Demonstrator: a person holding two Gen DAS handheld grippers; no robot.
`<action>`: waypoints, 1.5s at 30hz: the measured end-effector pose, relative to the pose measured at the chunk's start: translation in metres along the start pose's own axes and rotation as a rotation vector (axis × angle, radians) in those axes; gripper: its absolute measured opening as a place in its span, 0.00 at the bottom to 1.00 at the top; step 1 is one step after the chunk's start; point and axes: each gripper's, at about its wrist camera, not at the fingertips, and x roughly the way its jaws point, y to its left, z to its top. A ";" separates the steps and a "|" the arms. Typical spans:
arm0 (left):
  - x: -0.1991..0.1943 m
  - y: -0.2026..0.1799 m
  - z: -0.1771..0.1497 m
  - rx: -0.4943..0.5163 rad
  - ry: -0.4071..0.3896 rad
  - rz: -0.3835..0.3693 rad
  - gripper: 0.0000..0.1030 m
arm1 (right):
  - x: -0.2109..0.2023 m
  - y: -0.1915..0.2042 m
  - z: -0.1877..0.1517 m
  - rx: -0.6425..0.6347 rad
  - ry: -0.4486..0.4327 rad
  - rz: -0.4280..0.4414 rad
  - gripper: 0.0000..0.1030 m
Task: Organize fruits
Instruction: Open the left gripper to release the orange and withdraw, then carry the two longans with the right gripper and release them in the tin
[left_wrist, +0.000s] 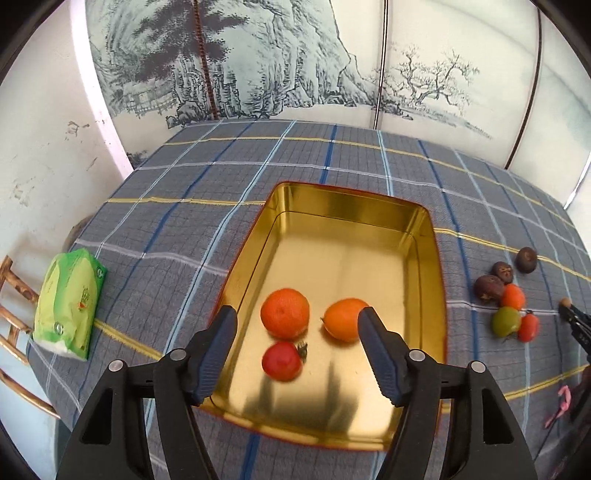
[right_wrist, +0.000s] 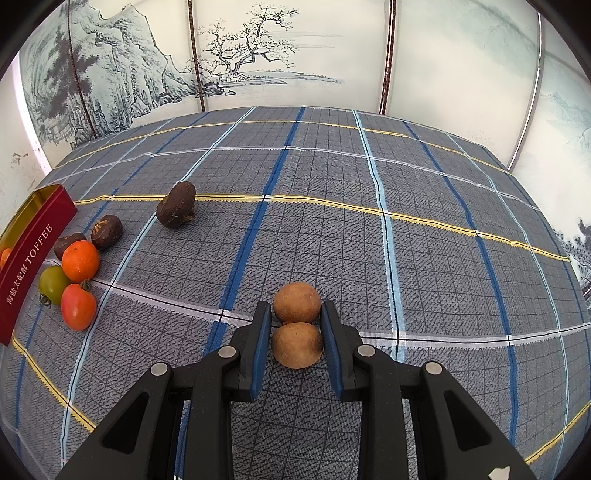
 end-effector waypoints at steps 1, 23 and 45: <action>-0.003 -0.001 -0.003 0.001 -0.006 0.002 0.68 | 0.000 0.000 0.000 0.000 0.000 0.000 0.25; -0.014 -0.012 -0.040 0.033 0.027 -0.044 0.87 | 0.001 0.002 0.001 0.007 0.009 -0.037 0.23; -0.026 0.040 -0.038 -0.101 -0.012 -0.037 0.93 | -0.061 0.095 0.035 -0.122 -0.085 0.134 0.23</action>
